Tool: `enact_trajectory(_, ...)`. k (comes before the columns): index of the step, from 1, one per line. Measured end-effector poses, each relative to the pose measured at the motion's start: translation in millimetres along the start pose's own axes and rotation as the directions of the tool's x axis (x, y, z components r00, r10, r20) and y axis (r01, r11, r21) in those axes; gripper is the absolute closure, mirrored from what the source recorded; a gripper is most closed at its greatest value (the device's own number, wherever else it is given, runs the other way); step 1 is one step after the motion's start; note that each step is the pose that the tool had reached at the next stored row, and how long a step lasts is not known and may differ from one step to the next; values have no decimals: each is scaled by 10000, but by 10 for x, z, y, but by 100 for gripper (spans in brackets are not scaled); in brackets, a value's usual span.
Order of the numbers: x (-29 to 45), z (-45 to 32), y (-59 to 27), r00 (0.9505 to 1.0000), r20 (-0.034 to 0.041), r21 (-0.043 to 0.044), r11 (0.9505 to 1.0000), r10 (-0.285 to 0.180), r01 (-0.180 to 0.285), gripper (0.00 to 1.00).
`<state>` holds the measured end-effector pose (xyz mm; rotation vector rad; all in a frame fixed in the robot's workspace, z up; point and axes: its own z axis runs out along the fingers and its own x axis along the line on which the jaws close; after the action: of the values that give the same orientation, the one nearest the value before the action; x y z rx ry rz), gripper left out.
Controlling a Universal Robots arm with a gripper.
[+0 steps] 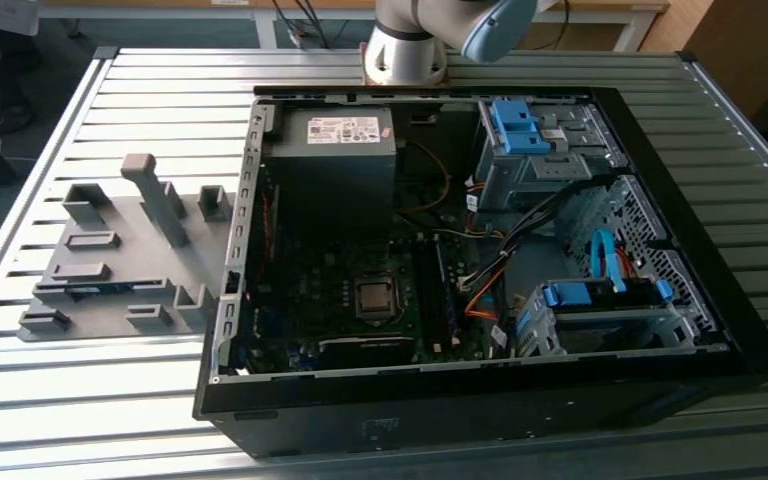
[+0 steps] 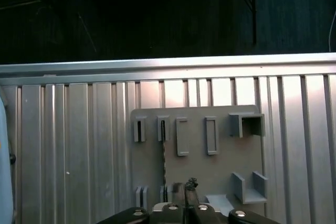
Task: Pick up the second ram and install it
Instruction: 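Pick up the second ram and move it above second insertion slot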
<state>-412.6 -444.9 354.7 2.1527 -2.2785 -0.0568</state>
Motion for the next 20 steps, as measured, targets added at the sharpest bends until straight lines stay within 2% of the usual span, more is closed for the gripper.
enact_trajectory(1,0,17,2,10000,-4,-1,10000,-1,1,84)
enact_trajectory(2,1,35,4,10000,-7,-1,10000,-1,1,84)
enact_trajectory(4,2,71,6,10000,-15,0,10000,0,0,71)
enact_trajectory(5,2,91,7,10000,-17,0,10000,0,0,71)
enact_trajectory(7,3,127,10,10000,-19,0,10000,3,-3,59)
enact_trajectory(9,4,163,15,10000,-20,1,10000,13,-13,59)
enact_trajectory(10,5,180,16,10000,-21,0,10000,16,-16,53)
enact_trajectory(20,16,363,13,10000,-21,1,10000,20,-20,53)
